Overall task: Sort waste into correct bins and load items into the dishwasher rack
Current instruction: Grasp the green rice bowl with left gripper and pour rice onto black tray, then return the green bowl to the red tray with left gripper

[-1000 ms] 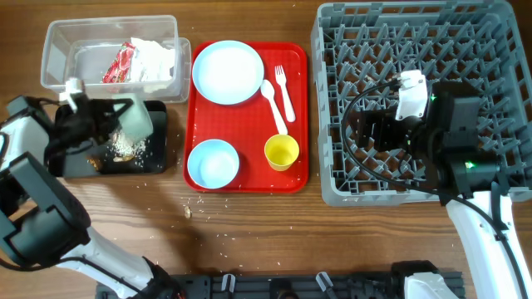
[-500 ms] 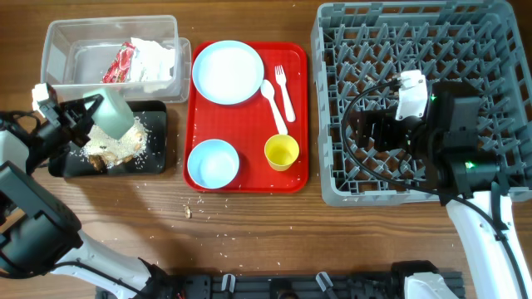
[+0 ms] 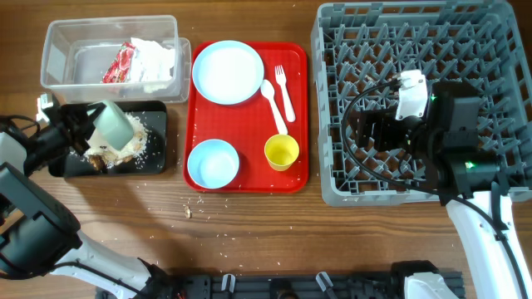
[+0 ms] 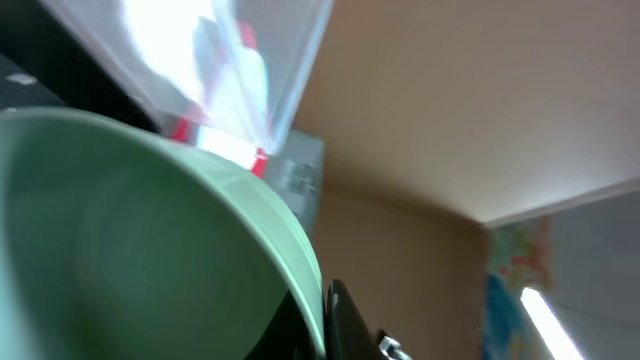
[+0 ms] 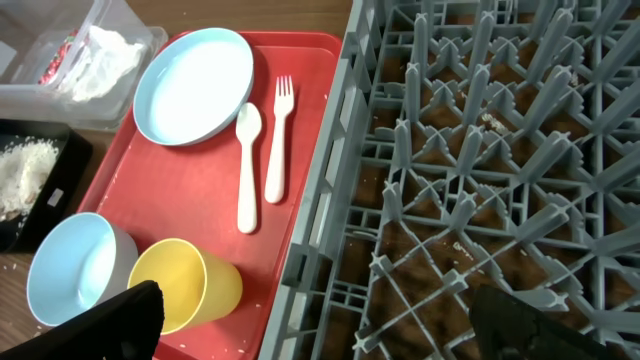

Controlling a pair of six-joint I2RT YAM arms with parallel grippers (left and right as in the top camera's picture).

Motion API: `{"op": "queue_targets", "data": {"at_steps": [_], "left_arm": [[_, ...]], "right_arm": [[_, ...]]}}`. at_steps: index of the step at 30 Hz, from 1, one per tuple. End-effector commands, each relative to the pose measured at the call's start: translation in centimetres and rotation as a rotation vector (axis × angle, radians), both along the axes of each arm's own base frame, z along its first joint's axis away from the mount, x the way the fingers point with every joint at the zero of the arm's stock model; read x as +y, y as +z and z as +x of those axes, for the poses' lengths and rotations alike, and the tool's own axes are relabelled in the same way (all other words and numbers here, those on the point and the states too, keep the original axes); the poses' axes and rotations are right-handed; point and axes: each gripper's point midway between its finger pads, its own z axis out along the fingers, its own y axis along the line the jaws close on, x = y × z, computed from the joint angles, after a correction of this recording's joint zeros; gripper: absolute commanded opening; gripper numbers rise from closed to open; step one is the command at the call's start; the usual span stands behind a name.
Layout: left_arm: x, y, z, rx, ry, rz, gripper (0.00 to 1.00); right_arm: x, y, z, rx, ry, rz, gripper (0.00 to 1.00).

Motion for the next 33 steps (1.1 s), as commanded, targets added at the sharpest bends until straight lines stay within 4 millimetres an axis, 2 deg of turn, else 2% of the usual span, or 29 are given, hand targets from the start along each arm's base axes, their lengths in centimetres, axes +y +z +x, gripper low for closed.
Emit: {"op": "queue_targets", "data": {"at_steps": [1,3,5,8,10,13,16,21,24,27,30,31,32,33], "left_arm": [[-1.9,3.1,0.4,-0.129,-0.052,-0.058,0.04],[-3.8,3.9,0.5,-0.155,-0.100,0.013,0.04],[-6.4,4.1,0.8,-0.150,-0.169,0.149,0.04],[-10.6,4.0,1.3,-0.162,-0.275,0.376,0.04],[-14.3,3.8,1.6,-0.188,-0.360,0.537,0.04],[-19.7,1.7,1.8,-0.188,-0.486,0.760,0.04],[-24.1,-1.6,1.5,-0.164,-0.590,1.052,0.04],[-27.3,-5.6,1.9,-0.154,-0.618,1.519,0.04],[-28.7,-8.3,1.3,-0.133,-0.684,1.567,0.04],[-29.0,-10.9,1.0,-0.095,-0.734,1.573,0.04],[-29.2,-10.7,1.4,-0.110,-0.721,1.571,0.17],[-29.2,-9.5,1.5,-0.105,-0.694,1.559,0.25],[-29.7,-7.1,1.5,-0.114,-0.664,1.520,0.37],[-30.4,-5.5,1.4,-0.148,-0.661,1.485,0.42]], "right_arm": [[0.0,0.8,0.4,-0.028,0.008,-0.003,1.00],[0.0,0.8,0.4,-0.029,0.008,-0.004,1.00],[0.0,0.8,0.5,-0.029,0.008,-0.003,1.00],[0.0,1.0,0.6,-0.039,0.008,-0.003,1.00],[0.0,1.0,0.6,-0.039,0.008,-0.002,1.00],[0.0,1.0,0.6,-0.039,0.008,-0.002,1.00],[0.0,1.0,0.6,-0.037,0.007,-0.001,1.00],[0.0,0.9,0.5,-0.034,0.007,-0.002,1.00],[0.0,0.8,0.4,-0.026,0.007,-0.002,1.00],[0.0,0.7,0.3,-0.020,0.008,-0.003,1.00],[0.0,0.7,0.3,-0.020,0.008,-0.004,1.00],[0.0,0.7,0.3,-0.020,0.008,-0.004,1.00],[0.0,0.7,0.3,-0.020,0.008,-0.004,1.00],[0.0,0.7,0.3,-0.020,0.008,-0.004,1.00]]}}
